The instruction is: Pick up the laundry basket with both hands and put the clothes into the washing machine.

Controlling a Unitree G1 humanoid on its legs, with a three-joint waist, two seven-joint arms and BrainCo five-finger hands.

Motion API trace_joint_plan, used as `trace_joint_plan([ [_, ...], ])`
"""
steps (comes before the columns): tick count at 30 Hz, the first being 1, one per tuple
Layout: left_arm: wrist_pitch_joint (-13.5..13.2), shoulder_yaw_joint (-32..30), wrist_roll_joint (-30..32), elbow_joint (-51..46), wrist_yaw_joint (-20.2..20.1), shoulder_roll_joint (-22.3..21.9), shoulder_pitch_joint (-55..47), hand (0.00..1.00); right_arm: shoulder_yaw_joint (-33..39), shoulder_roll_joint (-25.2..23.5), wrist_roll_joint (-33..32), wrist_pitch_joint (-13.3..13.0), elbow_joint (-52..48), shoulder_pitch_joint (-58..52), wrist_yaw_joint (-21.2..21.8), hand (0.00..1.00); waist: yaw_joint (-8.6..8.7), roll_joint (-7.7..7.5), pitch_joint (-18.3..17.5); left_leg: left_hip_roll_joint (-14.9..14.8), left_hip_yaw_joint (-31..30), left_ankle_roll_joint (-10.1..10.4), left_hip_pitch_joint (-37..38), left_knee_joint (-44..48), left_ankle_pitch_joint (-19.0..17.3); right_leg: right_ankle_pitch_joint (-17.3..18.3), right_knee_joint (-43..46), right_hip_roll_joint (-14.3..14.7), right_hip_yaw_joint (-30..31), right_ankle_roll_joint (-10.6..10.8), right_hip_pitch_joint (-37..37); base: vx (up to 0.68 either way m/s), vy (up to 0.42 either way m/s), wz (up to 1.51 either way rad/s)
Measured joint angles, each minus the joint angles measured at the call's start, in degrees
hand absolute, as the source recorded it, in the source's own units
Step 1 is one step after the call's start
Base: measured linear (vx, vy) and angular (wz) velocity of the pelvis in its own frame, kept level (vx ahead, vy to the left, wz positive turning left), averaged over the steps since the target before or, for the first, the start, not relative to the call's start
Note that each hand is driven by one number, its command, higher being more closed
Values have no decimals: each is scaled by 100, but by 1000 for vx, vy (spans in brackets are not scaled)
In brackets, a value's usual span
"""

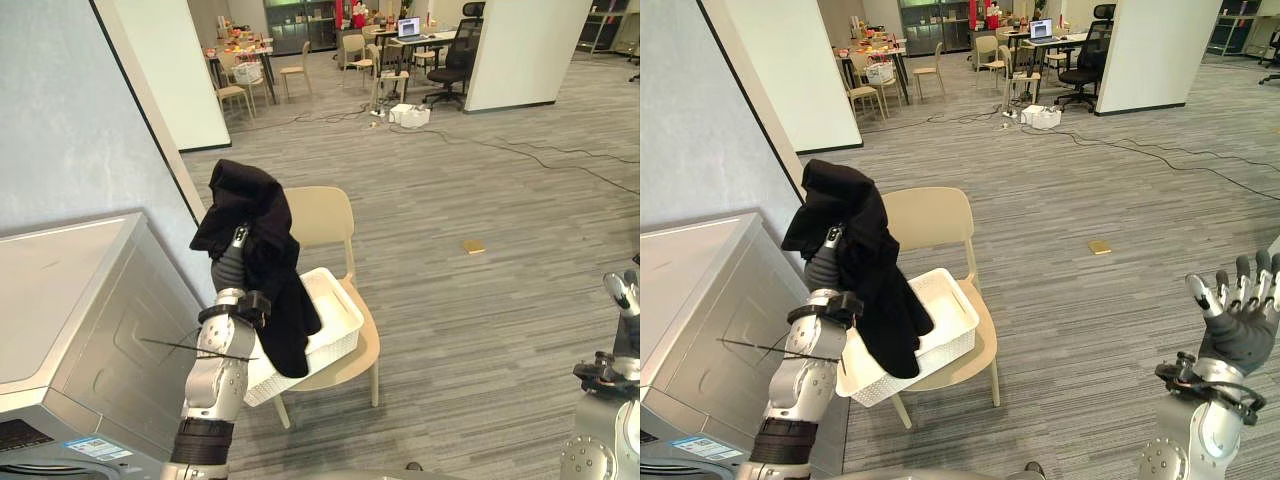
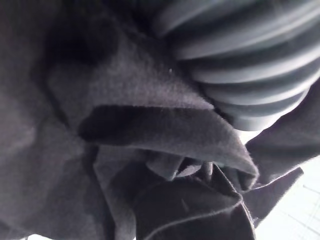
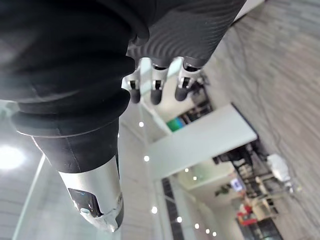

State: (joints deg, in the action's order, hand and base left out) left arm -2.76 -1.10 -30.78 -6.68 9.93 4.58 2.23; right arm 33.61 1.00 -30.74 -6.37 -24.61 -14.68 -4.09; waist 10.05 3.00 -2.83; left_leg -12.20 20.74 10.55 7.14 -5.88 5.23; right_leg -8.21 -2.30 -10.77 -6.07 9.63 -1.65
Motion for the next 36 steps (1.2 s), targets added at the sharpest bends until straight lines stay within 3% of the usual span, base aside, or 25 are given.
trace_joint_plan([
  [7, 16, -76, 4, -415, -475, -458, -1610, 100, 237, -623, 184, 50, 1065, -781, -141, 0, -26, 7, -1, -16, 18, -4, -35, 1, -40, 40, 13, 9, -9, 2, 2, 9, -2, 1],
  [10, 48, -61, 41, -436, -730, -579, -2065, 100, 191, -826, 156, 80, 1732, -1213, -182, 0, -168, 24, 6, -54, 65, -6, 36, 2, -80, 106, 67, 29, -38, 7, 66, 3, -2, 4],
  [15, 48, -235, 72, -672, -993, -862, -2816, 100, 22, -930, 211, 373, 3562, -1504, -74, 0, -358, 52, 28, -206, 32, 4, 155, 22, -88, 340, 309, 71, -343, -17, 260, 9, -15, 21],
  [18, 57, -485, 55, -642, -1015, -1015, -3013, 100, 20, -931, 210, 537, 4706, -1482, -14, 0, -567, 80, 81, -277, 59, 4, 157, 43, -88, 459, 429, 67, -511, -10, 325, 9, -10, 29],
  [23, 61, -1157, 39, -258, -982, -1045, -3043, 100, 124, -853, 450, 699, 5899, -1390, 82, 0, -767, 113, 313, -365, 31, -9, 70, 277, -100, 656, 642, 4, -755, 11, 392, 1, -6, 28],
  [27, 59, -1676, -3, -155, -890, -1135, -3176, 100, 13, -759, 662, 762, 6415, -1218, 187, 0, -840, -18, 652, -428, -80, 16, -55, 584, -240, 933, 1141, -74, -814, 7, 314, 29, -12, 14],
  [31, 59, -1760, -5, -123, -855, -1245, -3329, 100, -340, -695, 813, 780, 6845, -1058, 202, 0, -989, -76, 819, -653, -426, 35, -380, 1188, -473, 1319, 1667, -41, -1047, -73, 251, 27, -73, 33],
  [34, 96, -1671, -102, 57, -847, -1273, -3358, 100, -926, -381, 950, 784, 7092, -814, 196, 0, -1097, -94, 939, -691, -945, -46, -760, 1286, -412, 1667, 2160, -91, -1477, -153, 127, 25, -114, 83],
  [35, 103, -1621, -245, 56, -831, -1270, -3337, 100, -1133, -280, 1072, 769, 7104, -680, 159, 0, -1100, -55, 936, -657, -1207, -206, -1033, 1253, -299, 1829, 2377, -159, -1778, -202, 32, 10, -121, 132],
  [36, 104, -1478, -274, 55, -821, -1237, -3289, 100, -1232, -202, 1117, 760, 7100, -516, 153, 0, -1110, -85, 999, -602, -1315, -609, -1241, 1133, -149, 1978, 2582, -278, -2108, -243, -21, 16, -124, 147],
])
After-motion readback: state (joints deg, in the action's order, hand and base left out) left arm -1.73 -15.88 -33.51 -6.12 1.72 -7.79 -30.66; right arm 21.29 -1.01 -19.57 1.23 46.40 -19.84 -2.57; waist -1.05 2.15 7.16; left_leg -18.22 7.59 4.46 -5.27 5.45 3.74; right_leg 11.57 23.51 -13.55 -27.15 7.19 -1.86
